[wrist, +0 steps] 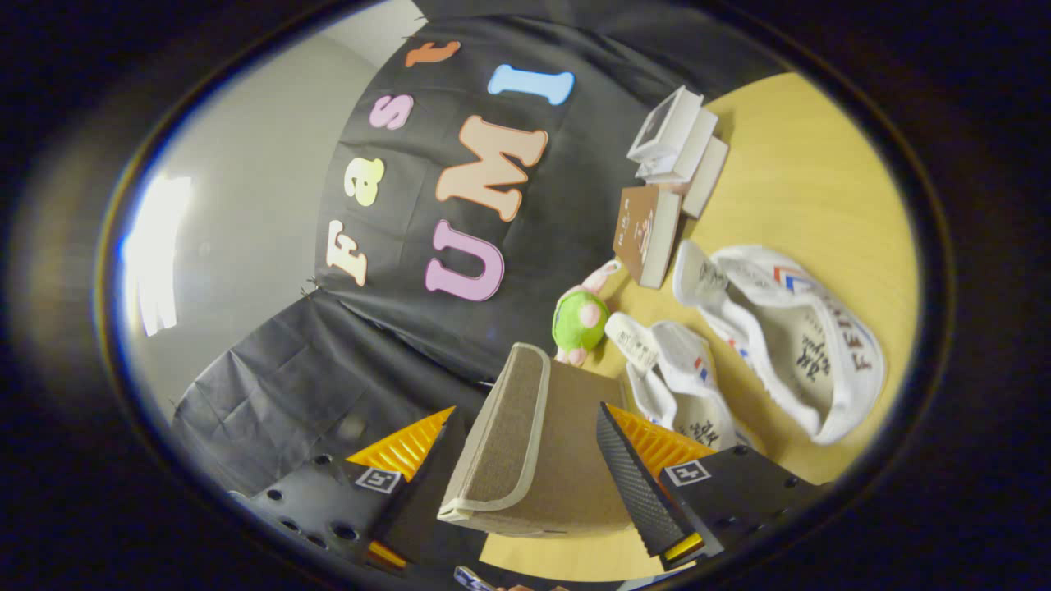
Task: Open the storage box then place both shoes into the box .Put the left shoe in first, then the right shoe, with the right side of both shoes facing outward in a uniform manner.
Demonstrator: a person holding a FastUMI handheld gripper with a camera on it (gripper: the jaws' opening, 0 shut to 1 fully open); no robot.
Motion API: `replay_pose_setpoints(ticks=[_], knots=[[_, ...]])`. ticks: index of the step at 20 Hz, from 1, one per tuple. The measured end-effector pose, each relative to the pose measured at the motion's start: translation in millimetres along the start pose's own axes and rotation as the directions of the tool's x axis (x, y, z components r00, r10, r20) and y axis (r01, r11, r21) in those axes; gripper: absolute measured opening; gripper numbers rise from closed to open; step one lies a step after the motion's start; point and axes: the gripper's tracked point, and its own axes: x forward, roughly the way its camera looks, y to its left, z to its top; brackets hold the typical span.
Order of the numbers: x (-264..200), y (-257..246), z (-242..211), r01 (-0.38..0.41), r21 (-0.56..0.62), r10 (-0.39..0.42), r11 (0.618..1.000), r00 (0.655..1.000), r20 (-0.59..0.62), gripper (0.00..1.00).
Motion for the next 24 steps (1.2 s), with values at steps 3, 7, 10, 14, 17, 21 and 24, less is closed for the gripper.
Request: replay_pose_setpoints(ticks=[3, 7, 10, 14, 17, 21, 24], knots=[[4.8, 0.7, -27.1, -0.007, 0.065, 0.013, 0.998, 0.997, -0.077, 1.00], [10.8, 2.9, -57.6, -0.021, 0.145, 0.046, 0.989, 0.985, -0.168, 0.99], [12.2, 7.6, -75.1, -0.036, 0.225, 0.085, 0.974, 0.973, -0.215, 0.99], [16.3, 14.7, -68.6, -0.060, 0.298, 0.123, 0.953, 0.972, -0.198, 0.98], [22.3, 20.3, -68.8, -0.068, 0.307, 0.133, 0.949, 0.971, -0.199, 0.98], [23.1, 32.3, -58.5, -0.115, 0.382, 0.194, 0.917, 0.965, -0.175, 0.98], [24.4, 29.5, -54.8, -0.129, 0.434, 0.217, 0.892, 0.963, -0.159, 0.98]])
